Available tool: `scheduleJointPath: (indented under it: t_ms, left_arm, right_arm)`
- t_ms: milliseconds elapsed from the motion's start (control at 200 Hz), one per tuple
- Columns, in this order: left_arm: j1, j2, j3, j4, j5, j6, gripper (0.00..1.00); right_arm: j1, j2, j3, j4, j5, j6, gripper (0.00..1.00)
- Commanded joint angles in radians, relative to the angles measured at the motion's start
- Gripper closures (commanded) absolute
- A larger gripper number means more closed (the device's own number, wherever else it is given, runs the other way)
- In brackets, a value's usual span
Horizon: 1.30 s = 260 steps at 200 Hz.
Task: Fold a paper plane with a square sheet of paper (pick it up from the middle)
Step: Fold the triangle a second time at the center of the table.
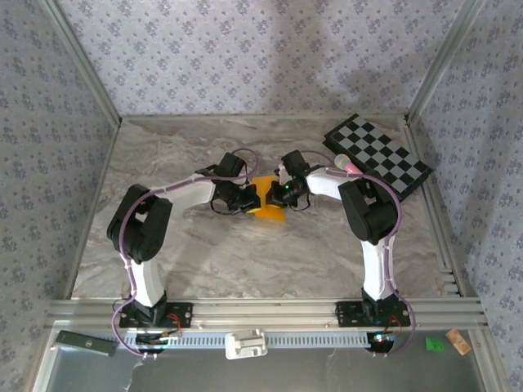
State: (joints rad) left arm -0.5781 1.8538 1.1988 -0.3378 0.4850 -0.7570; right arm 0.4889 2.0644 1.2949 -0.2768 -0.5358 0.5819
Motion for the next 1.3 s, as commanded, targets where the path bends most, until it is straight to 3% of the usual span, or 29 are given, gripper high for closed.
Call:
scheduleJointPath:
  t_ms: [0, 245, 410, 735, 1294]
  left_arm:
    - [-0.01, 0.027, 0.031, -0.008, -0.004, -0.004, 1.0]
    - [-0.006, -0.037, 0.012, -0.201, -0.134, 0.073, 1.0]
    - [-0.004, -0.081, 0.004, -0.223, -0.158, 0.08, 1.0]
    - [-0.014, -0.002, 0.036, -0.002, 0.008, -0.003, 1.0]
    - [-0.03, 0.095, 0.039, -0.059, 0.035, 0.033, 1.0]
  right_arm:
    - [-0.008, 0.086, -0.048, -0.139, 0.131, -0.022, 0.97]
    - [-0.008, 0.083, -0.049, -0.138, 0.131, -0.021, 0.97]
    - [-0.009, 0.085, -0.046, -0.142, 0.13, -0.024, 0.97]
    - [-0.009, 0.085, -0.052, -0.14, 0.128, -0.023, 0.97]
    - [-0.014, 0.089, -0.061, -0.124, 0.102, -0.01, 0.97]
